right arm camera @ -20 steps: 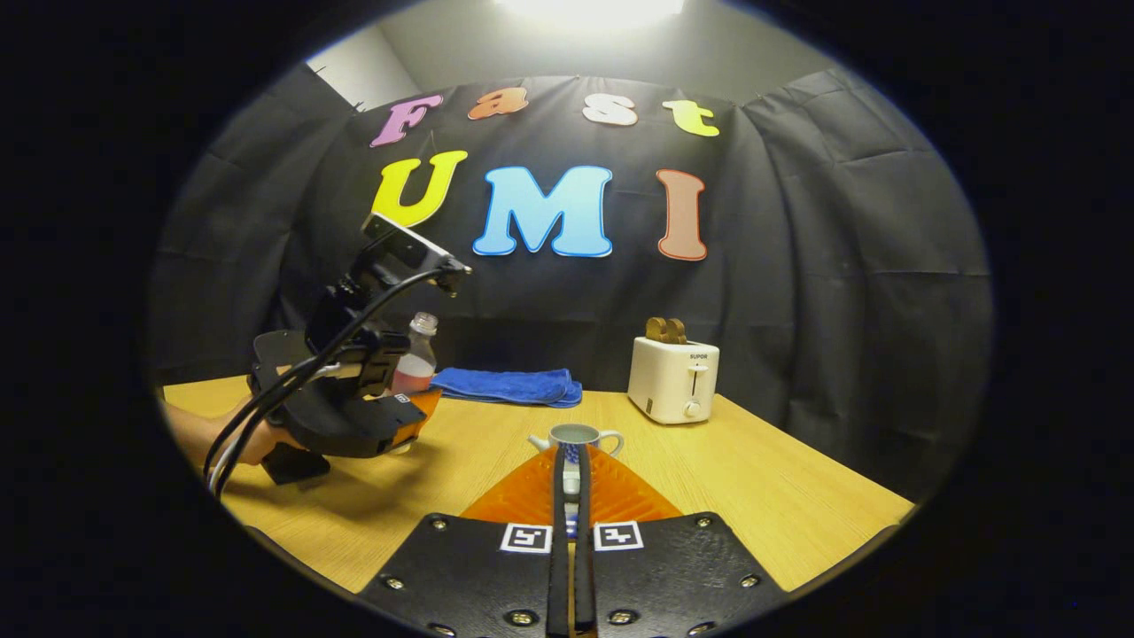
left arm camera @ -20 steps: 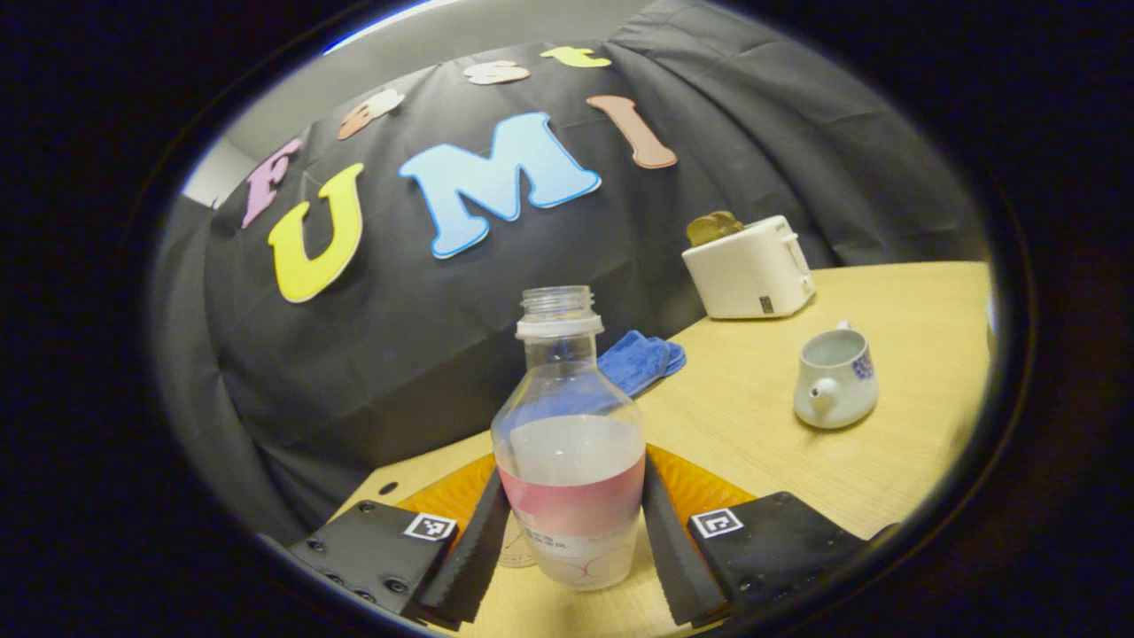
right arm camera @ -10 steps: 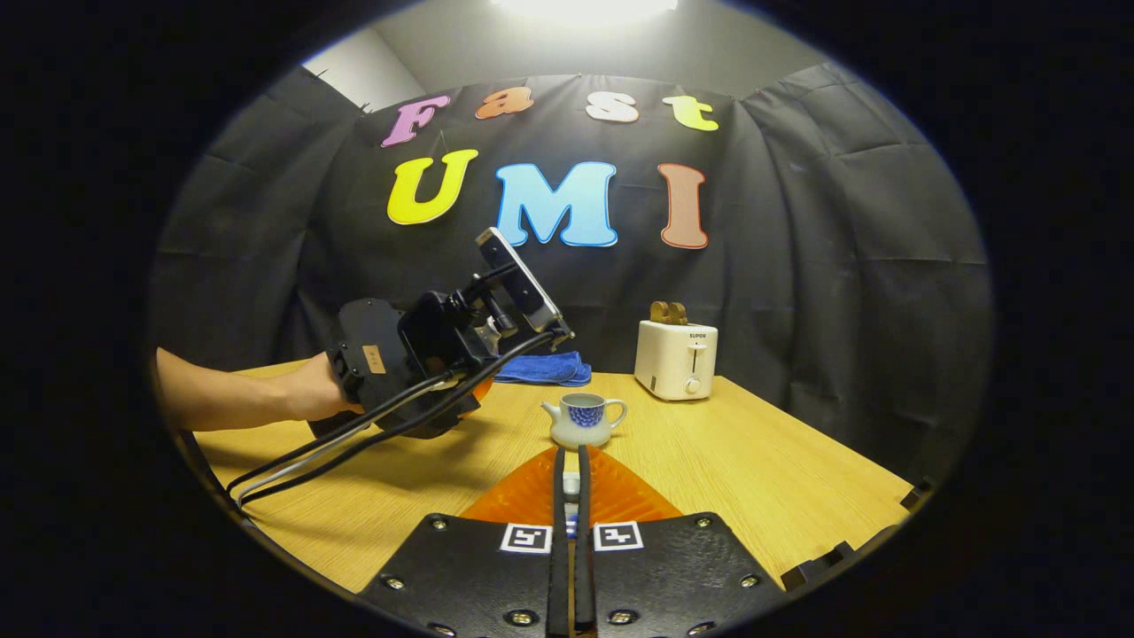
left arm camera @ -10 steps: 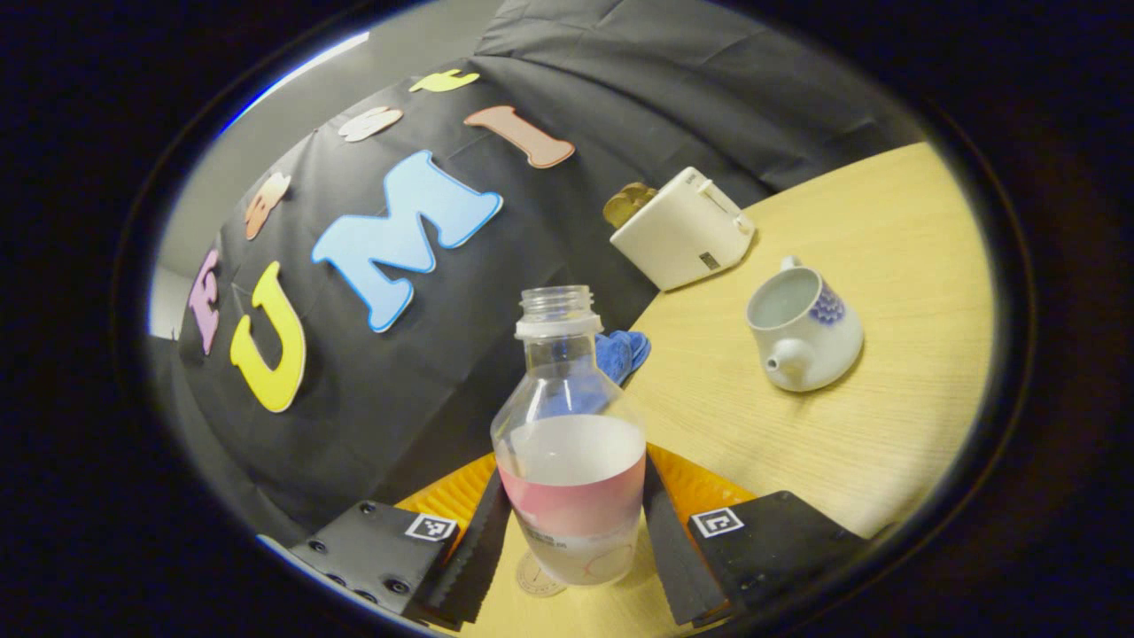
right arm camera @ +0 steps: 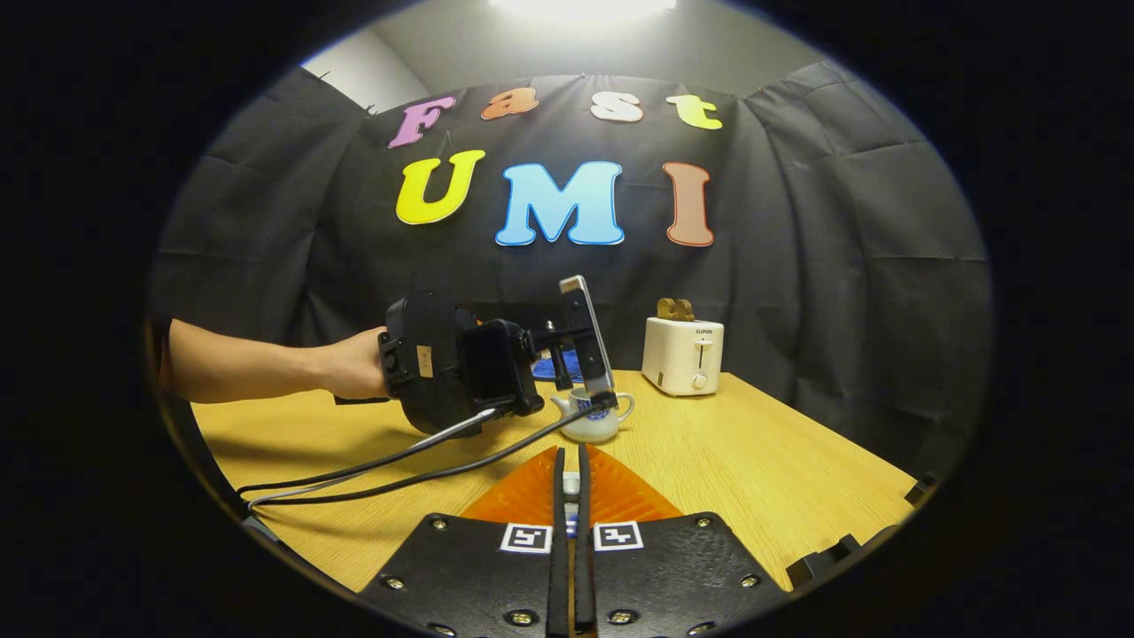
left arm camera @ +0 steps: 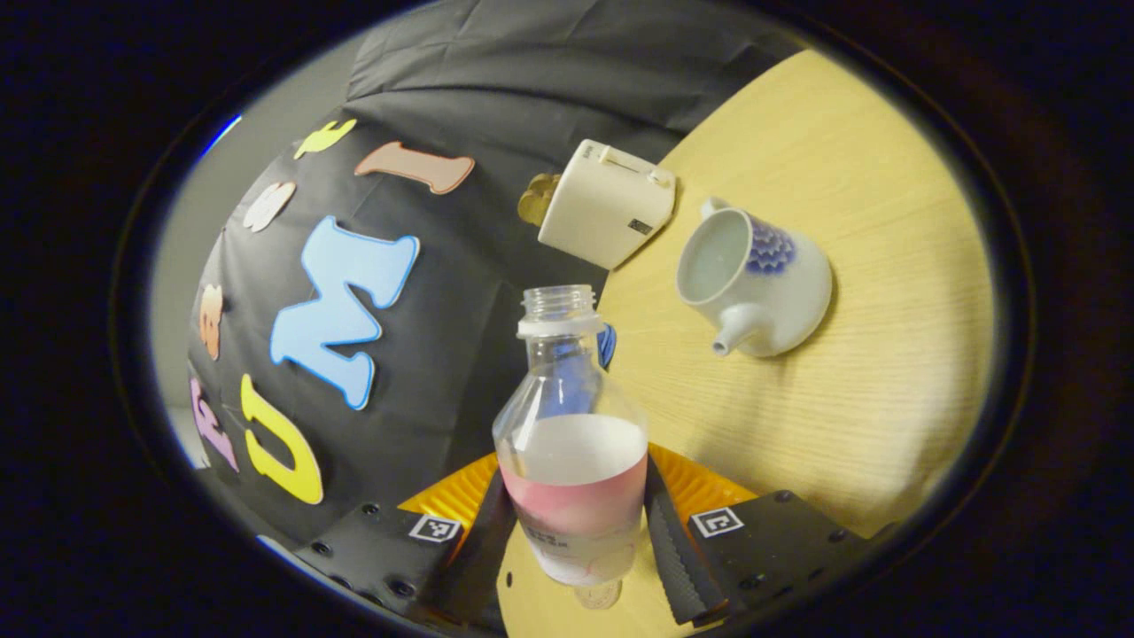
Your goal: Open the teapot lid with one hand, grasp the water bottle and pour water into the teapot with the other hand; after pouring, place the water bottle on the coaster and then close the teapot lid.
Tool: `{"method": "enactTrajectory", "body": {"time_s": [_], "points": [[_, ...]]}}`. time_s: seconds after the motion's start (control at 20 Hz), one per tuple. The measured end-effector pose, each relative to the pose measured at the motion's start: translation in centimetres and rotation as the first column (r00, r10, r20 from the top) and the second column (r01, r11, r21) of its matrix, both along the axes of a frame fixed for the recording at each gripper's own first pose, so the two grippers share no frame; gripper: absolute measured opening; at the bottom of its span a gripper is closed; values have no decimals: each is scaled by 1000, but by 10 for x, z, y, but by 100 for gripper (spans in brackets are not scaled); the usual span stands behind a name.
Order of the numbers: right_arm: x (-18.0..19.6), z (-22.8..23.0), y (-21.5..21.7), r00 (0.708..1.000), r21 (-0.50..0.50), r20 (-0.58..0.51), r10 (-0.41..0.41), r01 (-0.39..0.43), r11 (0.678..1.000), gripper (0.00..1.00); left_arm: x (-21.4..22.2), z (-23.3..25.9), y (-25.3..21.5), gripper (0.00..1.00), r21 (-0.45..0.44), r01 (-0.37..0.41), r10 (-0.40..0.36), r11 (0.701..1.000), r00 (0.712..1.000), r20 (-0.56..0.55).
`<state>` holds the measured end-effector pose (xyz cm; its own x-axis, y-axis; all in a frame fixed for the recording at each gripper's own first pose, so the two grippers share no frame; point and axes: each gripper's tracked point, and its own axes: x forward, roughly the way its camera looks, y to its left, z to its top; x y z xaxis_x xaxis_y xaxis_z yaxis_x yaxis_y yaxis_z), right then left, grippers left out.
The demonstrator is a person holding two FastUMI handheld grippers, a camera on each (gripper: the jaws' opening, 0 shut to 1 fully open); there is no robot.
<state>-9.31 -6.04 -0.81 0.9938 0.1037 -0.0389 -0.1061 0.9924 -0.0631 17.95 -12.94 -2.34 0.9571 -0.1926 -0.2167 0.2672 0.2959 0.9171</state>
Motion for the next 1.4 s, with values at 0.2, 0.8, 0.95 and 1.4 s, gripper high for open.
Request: {"method": "enactTrajectory", "body": {"time_s": [0.2, 0.8, 0.95, 1.4], "points": [[-1, 0, -2, 1000, 3, 1, -5, 5, 1000, 3, 4, 4, -10, 87, 122, 23, -27, 992, 999, 28], [0, 1, -1, 1000, 19, 1, 1, -1, 1000, 3, 16, 11, -22, 87, 386, 56, -78, 921, 996, 41], [0, -2, 1, 1000, 15, -13, 11, -10, 1000, 3, 14, 18, -20, 87, 451, 50, -89, 891, 994, 66], [-1, 0, 1, 1000, 22, -5, 12, -12, 1000, 3, 20, 31, -22, 87, 587, 40, -117, 809, 989, 94]]}}
